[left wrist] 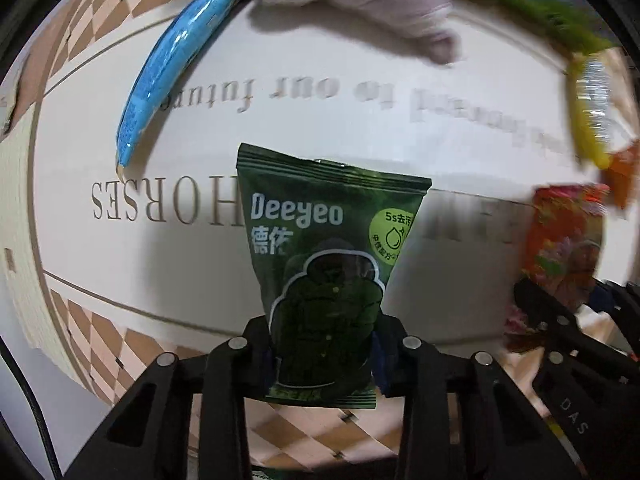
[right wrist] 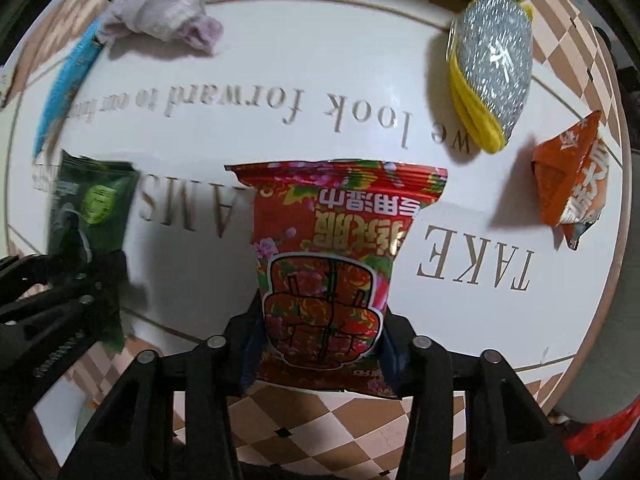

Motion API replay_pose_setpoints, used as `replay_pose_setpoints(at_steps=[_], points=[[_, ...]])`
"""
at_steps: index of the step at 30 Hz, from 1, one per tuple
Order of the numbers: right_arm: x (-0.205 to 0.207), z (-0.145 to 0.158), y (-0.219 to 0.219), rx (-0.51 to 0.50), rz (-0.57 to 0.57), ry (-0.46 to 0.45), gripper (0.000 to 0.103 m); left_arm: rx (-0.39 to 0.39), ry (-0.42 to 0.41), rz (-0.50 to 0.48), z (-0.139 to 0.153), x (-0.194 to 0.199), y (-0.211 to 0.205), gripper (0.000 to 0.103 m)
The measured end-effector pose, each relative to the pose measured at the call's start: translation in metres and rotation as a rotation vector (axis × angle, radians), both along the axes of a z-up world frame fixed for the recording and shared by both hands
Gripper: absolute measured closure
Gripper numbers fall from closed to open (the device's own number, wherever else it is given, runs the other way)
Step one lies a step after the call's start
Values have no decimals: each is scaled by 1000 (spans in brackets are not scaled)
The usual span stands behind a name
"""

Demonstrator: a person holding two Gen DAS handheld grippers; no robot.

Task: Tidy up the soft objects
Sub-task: 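Place the green pouch and red bag into the box, open both tools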

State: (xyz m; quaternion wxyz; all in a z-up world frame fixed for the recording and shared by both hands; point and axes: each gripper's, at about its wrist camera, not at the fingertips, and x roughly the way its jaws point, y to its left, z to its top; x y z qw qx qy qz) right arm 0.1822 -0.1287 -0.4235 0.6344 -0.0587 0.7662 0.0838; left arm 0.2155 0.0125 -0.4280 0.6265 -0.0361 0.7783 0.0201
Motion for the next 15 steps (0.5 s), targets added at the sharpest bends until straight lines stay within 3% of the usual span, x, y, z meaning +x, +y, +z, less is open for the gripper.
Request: replay_pose_setpoints(at_steps=[4, 9, 12, 15], points=[[15, 58, -6, 119, -20, -48, 54, -92, -114, -17, 71, 22, -11, 70], [59, 153, -15, 242, -37, -183, 55, -172, -283, -30, 166, 91, -13, 70], [100, 197, -24, 287, -63, -256, 55, -142, -363, -46, 200, 145, -11, 70], [148, 215, -34, 265, -96, -311, 55, -91, -392, -41, 206, 201, -4, 70]])
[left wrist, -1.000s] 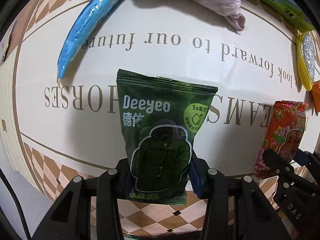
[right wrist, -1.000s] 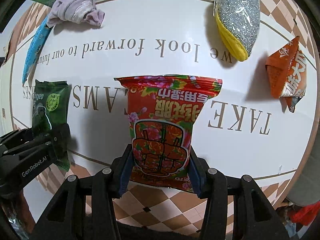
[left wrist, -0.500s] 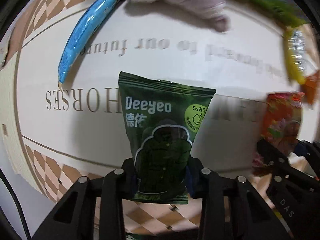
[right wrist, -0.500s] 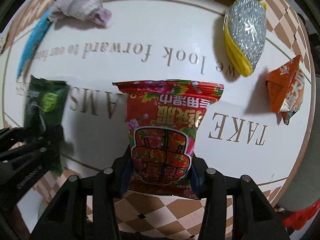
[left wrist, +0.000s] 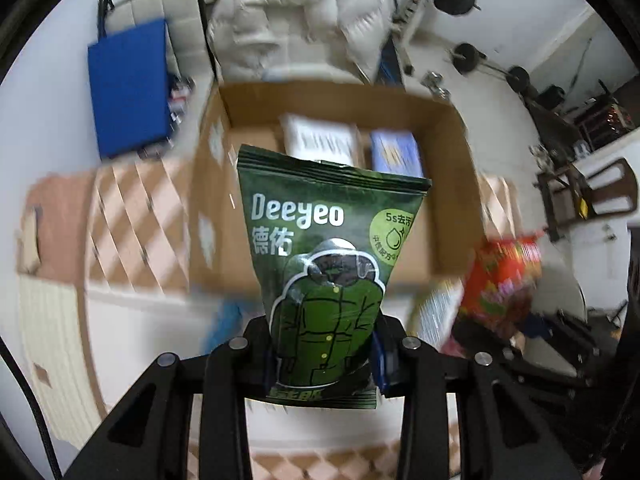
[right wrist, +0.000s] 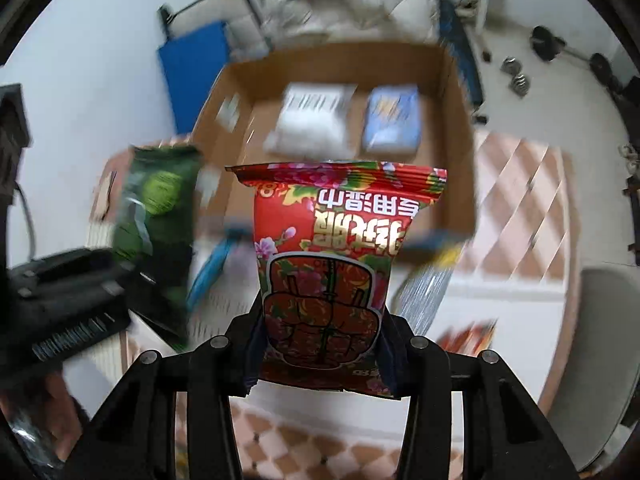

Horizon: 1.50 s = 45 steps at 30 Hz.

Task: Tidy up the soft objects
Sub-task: 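Place the green pouch and red bag into the box, open both tools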

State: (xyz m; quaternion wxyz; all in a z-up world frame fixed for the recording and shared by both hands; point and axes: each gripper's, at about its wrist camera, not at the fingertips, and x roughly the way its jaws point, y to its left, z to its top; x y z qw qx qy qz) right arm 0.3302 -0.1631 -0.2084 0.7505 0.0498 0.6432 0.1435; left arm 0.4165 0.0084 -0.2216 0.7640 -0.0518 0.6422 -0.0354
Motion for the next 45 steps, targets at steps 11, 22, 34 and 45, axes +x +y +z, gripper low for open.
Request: replay_pose_setpoints(at_steps=[11, 22, 34, 45], points=[[120, -77, -1, -104, -39, 92, 55, 118, 190, 51, -94, 132, 36, 70], [136, -166, -8, -122, -63, 240, 55, 165, 289, 81, -149, 154, 46, 69], [144, -169, 14, -181, -3, 221, 0, 96, 216, 48, -115, 141, 37, 5], [132, -108, -4, -203, -38, 82, 0, 64, 72, 58, -66, 69, 31, 2]])
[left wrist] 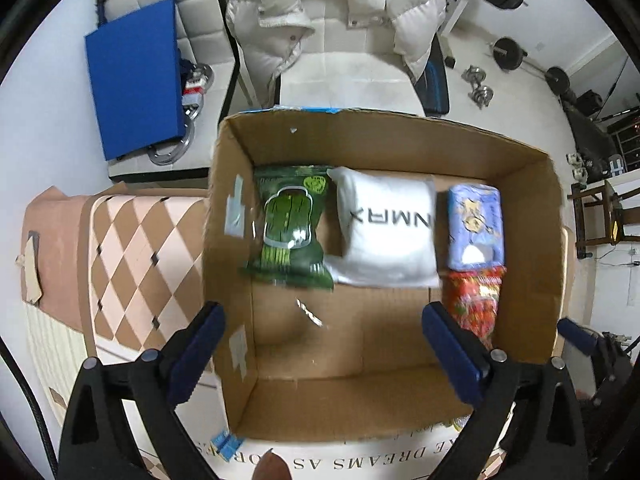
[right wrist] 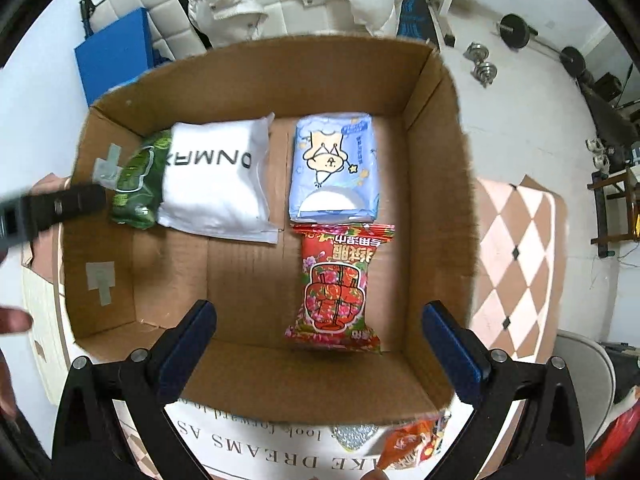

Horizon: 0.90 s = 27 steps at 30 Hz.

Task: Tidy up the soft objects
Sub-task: 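Place the green pouch and red bag into the box, open both tools, then grasp the lilac towel with left tool while right tool grasps the silver scrubber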

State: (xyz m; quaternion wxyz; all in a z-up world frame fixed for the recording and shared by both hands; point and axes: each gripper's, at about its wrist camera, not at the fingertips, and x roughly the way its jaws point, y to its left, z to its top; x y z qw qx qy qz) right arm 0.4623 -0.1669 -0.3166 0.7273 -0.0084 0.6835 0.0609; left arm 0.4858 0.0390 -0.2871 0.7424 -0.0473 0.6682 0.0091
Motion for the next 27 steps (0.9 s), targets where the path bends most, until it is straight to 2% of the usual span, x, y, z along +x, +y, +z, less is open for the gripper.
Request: replay_pose_setpoints(at_steps=[6, 10, 14, 17, 19, 21, 24, 27], points=[[-27, 51, -2, 4, -6, -115, 0, 44, -159, 16, 46, -56, -4, 2], [-53, 80, -4, 13, -20, -186, 0, 69, -232, 10, 72, -86, -10, 2], [-76, 97, -3, 49, -21, -200, 0, 90, -290, 5, 91, -109, -15, 2], [-92, 104, -2, 66, -14, -203, 0, 119, -311, 0, 95, -126, -12, 2], [-106, 106, -6, 76, -21, -210, 0, 164, -308, 3, 89, -139, -6, 2], [-123, 100, -15, 87, -34, -202, 0, 185, -261, 35, 67, -155, 5, 2], [-144, 74, -34, 75, -93, -152, 0, 48, -90, 117, 13, -166, 26, 3], [-155, 35, -52, 71, -163, -67, 0, -132, 55, 258, -44, -171, 41, 19]])
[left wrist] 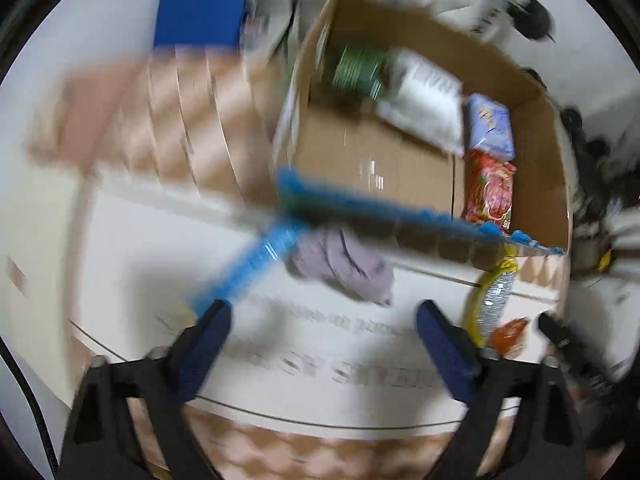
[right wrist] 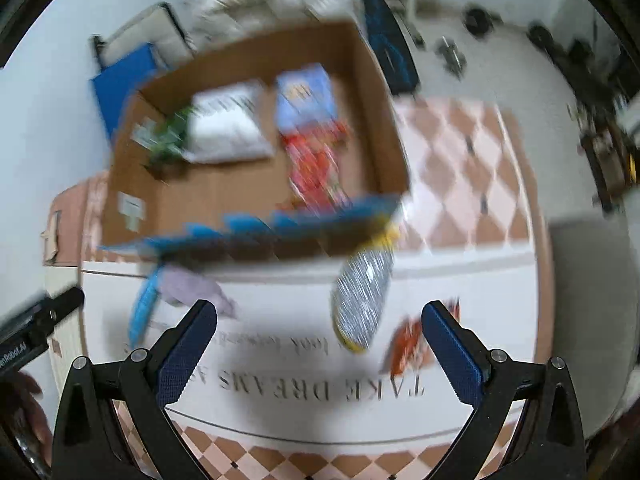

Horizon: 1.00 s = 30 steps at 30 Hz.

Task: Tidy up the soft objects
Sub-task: 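Grasp the lilac towel with left tool while right tool grasps the silver scrubber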

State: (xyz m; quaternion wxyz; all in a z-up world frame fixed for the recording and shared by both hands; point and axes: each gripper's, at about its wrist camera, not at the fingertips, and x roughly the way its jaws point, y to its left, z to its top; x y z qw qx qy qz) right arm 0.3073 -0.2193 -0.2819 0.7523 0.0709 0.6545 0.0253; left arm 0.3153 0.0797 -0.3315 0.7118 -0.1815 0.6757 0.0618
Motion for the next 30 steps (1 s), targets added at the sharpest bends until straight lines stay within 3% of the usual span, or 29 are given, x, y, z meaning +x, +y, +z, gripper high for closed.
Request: replay_pose_setpoints(at_steps=[3, 6, 9, 13, 16, 17, 18, 19, 22, 25, 30], points=[[-5, -43, -14, 6, -67, 65, 4, -123, 65, 140, -42, -1, 5, 25], [-7, -69, -21, 6, -104, 91, 10, -176, 85, 241, -68, 0, 1, 25], [-8, -87, -23, -7, -133, 101, 12, -186, 82, 308, -85, 4, -9, 25], [-9, -103, -24, -13, -152, 103, 13, -138, 87, 343, -103, 13, -21, 24], [-2, -111, -18, -16, -149, 106, 13, -95, 90, 315, -113, 15, -27, 27], [3, -114, -16, -17, -145, 108, 13, -80, 88, 295, -114, 13, -30, 33], [6, -118, -14, -23, -140, 111, 13, -61, 92, 269, -115, 12, -32, 51], [9, -121, -13, -28, -137, 115, 13, -30, 92, 240, -114, 9, -35, 63], [16, -133, -9, -36, -128, 133, 23, 16, 92, 140, -113, -4, -42, 67], [18, -148, -6, -36, -108, 177, 47, 43, 108, 67, -115, -26, -46, 67], [-4, -153, 1, -23, -44, 226, 48, 1, 174, -95, -123, -79, -64, 67]])
